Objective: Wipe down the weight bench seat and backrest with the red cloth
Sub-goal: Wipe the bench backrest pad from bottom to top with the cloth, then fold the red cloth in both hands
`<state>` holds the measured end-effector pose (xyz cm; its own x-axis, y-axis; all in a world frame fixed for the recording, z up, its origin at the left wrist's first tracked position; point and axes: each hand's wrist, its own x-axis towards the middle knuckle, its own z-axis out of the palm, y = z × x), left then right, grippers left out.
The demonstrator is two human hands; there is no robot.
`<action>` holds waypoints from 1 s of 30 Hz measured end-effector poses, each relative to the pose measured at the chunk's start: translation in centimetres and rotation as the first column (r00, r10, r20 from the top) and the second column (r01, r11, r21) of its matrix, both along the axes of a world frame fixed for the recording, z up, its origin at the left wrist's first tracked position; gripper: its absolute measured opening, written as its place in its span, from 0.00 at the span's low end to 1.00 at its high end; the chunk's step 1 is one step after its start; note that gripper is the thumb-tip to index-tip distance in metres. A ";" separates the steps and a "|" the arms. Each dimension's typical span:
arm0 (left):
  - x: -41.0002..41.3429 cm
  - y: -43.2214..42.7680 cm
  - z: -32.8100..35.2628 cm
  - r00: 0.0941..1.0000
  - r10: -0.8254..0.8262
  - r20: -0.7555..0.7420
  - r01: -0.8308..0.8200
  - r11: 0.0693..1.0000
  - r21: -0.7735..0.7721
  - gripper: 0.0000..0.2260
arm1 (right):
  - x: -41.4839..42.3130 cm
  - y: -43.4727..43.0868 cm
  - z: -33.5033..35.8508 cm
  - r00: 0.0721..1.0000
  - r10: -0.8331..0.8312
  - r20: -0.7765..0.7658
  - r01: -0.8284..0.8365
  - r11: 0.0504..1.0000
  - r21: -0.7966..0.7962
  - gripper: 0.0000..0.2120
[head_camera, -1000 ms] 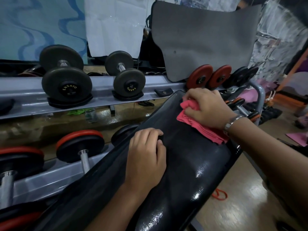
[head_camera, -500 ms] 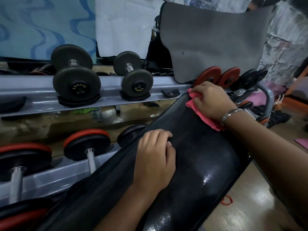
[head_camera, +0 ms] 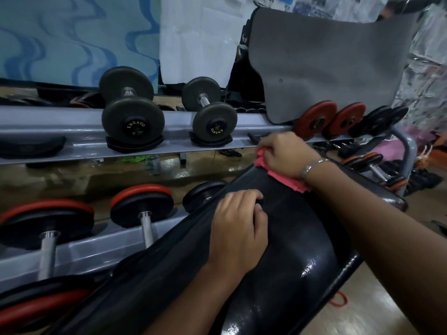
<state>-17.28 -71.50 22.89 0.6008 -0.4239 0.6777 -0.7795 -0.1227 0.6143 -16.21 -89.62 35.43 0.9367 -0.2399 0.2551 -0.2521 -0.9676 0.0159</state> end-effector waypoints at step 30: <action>5.4 27.5 4.4 0.699 -0.165 -0.696 -0.085 0.947 -0.310 0.09 | 0.9 31.4 -8.1 0.939 -0.124 0.320 -0.342 -0.287 0.895 0.14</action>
<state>-11.93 -43.99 27.31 0.9371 -0.3139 0.1524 -0.0981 0.1821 0.9784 -15.32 -58.18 27.37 0.9571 -0.2896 0.0054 0.0942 0.2936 -0.9513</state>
